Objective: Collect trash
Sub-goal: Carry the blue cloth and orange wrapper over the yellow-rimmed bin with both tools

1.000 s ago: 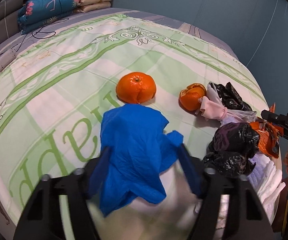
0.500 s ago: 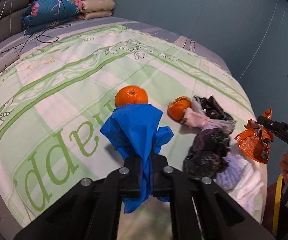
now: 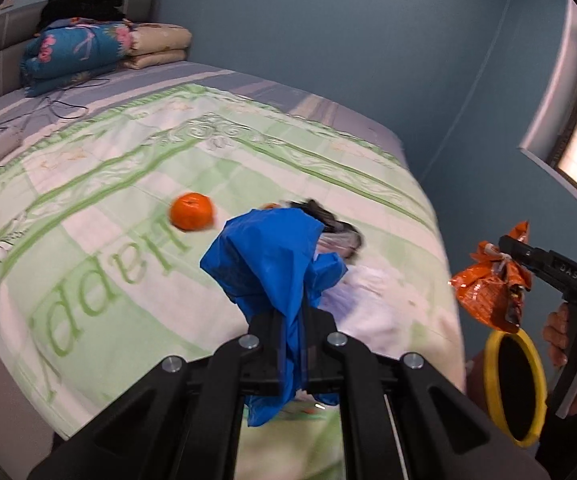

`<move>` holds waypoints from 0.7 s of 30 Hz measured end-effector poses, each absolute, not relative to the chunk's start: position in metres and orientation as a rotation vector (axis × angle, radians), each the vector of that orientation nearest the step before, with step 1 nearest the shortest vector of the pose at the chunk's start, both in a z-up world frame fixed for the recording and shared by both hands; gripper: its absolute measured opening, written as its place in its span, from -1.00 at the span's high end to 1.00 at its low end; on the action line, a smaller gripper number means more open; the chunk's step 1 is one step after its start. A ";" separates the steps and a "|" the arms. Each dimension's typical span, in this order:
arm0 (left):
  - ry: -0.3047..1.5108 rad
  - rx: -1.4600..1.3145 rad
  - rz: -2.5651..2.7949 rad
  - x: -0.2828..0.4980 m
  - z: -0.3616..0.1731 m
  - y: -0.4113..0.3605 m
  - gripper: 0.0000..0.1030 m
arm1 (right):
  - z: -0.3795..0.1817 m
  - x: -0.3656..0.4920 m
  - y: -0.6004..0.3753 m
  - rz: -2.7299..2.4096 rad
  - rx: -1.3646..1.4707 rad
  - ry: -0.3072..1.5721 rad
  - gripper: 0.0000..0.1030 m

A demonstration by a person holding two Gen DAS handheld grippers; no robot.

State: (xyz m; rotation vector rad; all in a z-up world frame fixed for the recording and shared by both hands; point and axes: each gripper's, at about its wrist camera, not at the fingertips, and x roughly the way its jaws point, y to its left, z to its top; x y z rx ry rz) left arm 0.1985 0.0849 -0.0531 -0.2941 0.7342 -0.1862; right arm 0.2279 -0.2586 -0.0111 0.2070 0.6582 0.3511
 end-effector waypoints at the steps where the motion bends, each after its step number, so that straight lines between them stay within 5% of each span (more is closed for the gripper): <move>1: 0.731 -0.293 -0.207 0.194 -0.053 0.076 0.93 | -0.010 0.221 -0.263 0.340 0.206 0.654 0.67; 21: 0.790 -0.081 -0.650 0.139 -0.058 -0.117 0.92 | -0.013 0.101 -0.417 -0.027 0.329 0.563 0.66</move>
